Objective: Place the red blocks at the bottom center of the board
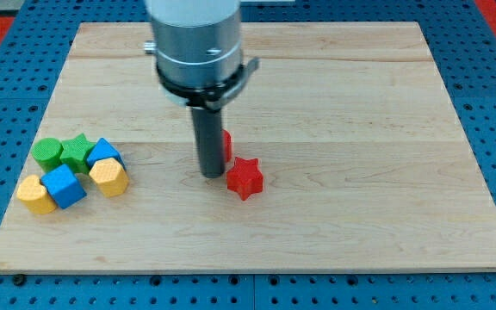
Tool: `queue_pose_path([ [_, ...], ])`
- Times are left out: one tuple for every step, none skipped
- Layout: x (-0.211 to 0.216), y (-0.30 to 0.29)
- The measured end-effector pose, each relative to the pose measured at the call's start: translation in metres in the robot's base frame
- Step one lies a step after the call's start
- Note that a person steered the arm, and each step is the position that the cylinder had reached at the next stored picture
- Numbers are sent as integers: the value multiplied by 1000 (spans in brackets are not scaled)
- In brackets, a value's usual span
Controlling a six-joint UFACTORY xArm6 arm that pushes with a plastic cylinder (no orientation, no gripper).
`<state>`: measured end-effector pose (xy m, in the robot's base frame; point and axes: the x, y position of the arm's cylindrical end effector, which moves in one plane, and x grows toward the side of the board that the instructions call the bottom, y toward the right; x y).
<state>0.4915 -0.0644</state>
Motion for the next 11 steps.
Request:
queue_pose_path([
  [-15, -41],
  [-39, -49],
  [-59, -18],
  [-59, 9],
  [-33, 29],
  [-8, 49],
  [-8, 61],
  [-8, 63],
  [-4, 68],
  [-28, 67],
  [-58, 27],
])
